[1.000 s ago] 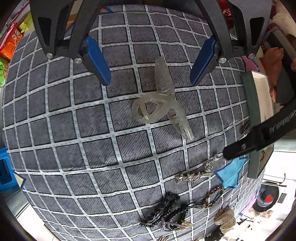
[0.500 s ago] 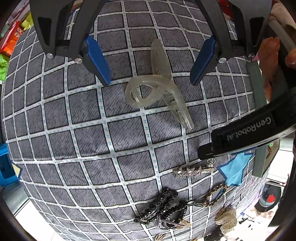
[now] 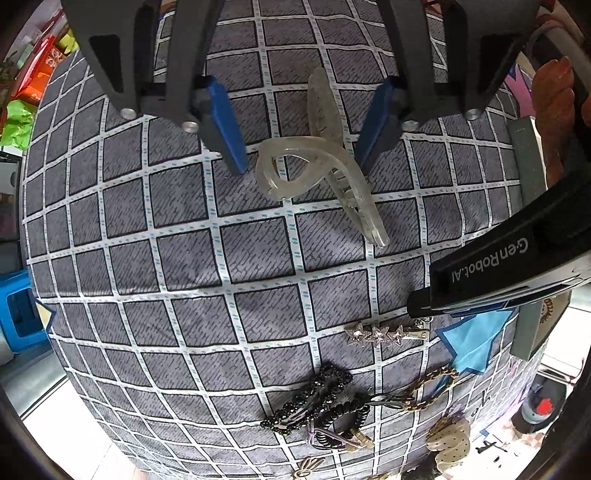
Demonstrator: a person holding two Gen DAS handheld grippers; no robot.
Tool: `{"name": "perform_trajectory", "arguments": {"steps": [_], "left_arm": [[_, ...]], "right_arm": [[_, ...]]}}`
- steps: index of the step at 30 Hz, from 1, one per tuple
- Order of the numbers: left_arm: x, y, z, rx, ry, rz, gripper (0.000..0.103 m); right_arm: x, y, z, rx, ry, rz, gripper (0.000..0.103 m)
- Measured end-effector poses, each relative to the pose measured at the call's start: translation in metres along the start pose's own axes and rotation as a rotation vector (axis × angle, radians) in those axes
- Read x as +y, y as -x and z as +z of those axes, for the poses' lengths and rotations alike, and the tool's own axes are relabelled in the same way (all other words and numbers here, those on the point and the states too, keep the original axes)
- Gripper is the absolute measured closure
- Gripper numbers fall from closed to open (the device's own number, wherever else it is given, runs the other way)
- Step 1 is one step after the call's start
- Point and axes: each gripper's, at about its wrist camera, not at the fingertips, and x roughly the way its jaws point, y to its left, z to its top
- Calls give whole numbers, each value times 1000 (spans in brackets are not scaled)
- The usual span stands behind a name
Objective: Organize jewelry
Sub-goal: 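Grasp the silver pearl pendant with the left tool while the right tool grasps the clear plastic clip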
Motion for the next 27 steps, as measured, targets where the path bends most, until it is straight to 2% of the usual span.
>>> {"name": "perform_trajectory", "arguments": {"steps": [1,4,19,27], "left_arm": [[-1,1,1,2,0,-3,85],[4,5,-2,3,8,-19,88],[28,34,-24,-27,67,-67,88],[51,58,-54,-64,109,-90,88]], "right_arm": [[-1,0,1,0,1,0,47],[-2,0,2,3,2,3,48],[-3,21,-2,-20,26,63,49],[-3,37,2,-18,33,80,49]]}}
